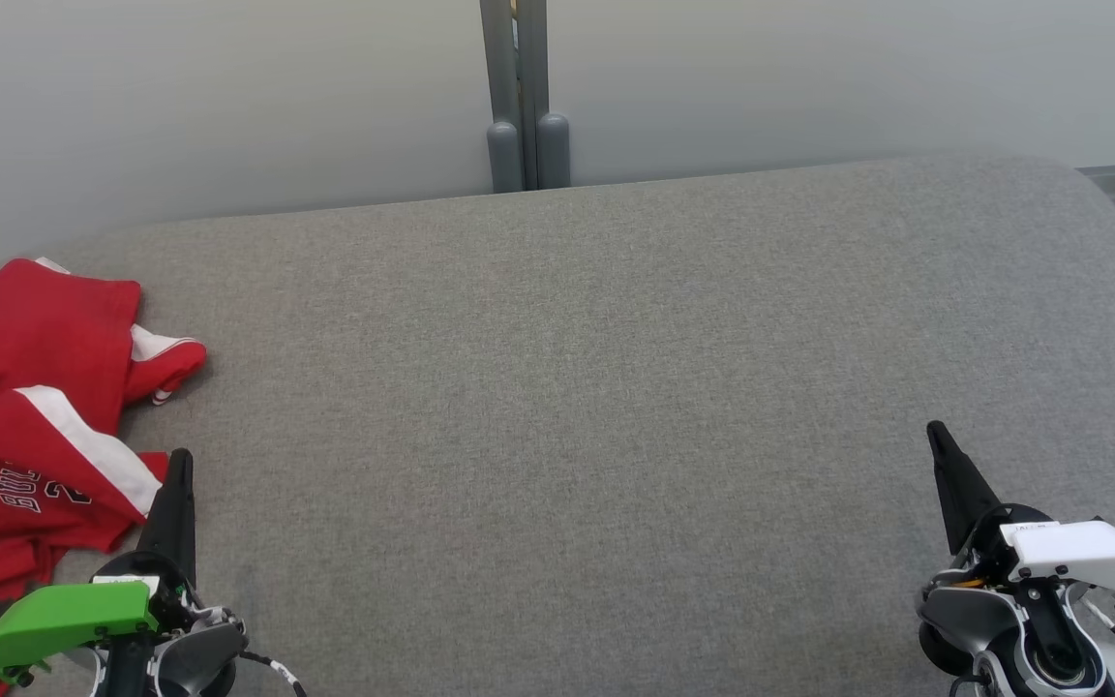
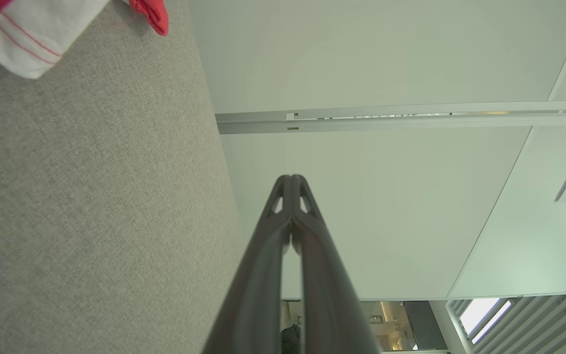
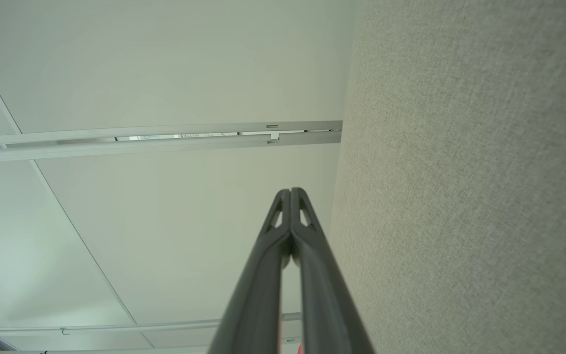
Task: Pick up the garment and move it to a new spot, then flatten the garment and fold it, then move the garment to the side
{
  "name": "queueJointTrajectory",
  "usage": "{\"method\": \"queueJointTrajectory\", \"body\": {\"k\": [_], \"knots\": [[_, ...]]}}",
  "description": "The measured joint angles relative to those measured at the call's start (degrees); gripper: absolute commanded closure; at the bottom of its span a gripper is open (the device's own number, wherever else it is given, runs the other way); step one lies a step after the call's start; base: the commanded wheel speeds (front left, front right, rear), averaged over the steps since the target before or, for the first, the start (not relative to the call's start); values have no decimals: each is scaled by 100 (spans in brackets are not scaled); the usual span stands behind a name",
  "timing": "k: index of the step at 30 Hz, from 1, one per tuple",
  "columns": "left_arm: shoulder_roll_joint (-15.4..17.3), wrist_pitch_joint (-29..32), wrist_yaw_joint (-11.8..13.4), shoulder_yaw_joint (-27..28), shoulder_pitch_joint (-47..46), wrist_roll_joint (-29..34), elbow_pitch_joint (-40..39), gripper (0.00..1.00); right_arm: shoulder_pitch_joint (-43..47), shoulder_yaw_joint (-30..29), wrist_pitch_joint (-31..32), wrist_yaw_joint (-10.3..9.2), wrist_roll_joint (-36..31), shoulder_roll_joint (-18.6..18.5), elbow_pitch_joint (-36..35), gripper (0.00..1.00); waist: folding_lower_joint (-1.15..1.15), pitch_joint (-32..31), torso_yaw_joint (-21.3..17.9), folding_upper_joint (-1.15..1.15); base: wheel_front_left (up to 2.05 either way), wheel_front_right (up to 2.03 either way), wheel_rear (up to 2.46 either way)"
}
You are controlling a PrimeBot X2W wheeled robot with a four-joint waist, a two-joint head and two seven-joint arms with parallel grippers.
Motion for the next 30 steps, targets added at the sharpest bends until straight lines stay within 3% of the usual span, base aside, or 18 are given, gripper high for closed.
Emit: {"method": "queueJointTrajectory", "body": {"k": [30], "knots": [[-1,-1,0,0,0,0,0,100,0,0,0,0,0,0,0,100,0,0,0,0,0,0,0]]}}
